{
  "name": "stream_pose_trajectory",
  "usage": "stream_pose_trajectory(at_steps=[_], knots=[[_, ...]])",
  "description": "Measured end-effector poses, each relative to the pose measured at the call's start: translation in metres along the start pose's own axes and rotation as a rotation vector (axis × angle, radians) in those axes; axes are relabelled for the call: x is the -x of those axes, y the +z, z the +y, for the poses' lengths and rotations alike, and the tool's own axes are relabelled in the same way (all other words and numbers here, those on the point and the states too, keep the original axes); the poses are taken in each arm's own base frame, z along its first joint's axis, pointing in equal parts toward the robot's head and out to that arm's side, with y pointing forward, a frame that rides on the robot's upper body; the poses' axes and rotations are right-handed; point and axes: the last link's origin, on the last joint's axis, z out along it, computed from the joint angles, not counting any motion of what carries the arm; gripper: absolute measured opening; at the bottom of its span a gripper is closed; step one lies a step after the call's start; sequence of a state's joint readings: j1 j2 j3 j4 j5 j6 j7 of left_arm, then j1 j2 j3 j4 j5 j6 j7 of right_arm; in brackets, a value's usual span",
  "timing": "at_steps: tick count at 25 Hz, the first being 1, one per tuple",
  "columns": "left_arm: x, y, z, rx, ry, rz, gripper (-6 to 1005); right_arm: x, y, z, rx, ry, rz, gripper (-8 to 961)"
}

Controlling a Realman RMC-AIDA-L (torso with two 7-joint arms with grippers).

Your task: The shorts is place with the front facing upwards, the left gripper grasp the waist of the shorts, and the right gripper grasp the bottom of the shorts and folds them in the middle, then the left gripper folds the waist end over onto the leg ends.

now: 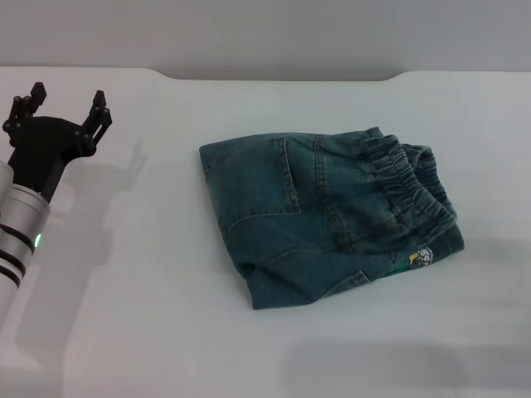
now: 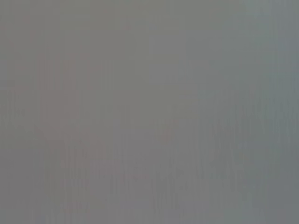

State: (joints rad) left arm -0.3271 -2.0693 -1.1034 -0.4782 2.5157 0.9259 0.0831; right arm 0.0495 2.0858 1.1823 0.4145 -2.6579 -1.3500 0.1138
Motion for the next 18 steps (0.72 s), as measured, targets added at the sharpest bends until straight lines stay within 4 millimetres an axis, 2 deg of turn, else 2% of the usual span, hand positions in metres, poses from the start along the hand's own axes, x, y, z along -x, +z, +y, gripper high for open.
stream_pose_trajectory(at_steps=[18], knots=[[-0.0008,0.0023,0.002,0.009,0.005,-0.002,847,0.0006,0.0047,-0.0002,0.005,-0.005,-0.005,714]])
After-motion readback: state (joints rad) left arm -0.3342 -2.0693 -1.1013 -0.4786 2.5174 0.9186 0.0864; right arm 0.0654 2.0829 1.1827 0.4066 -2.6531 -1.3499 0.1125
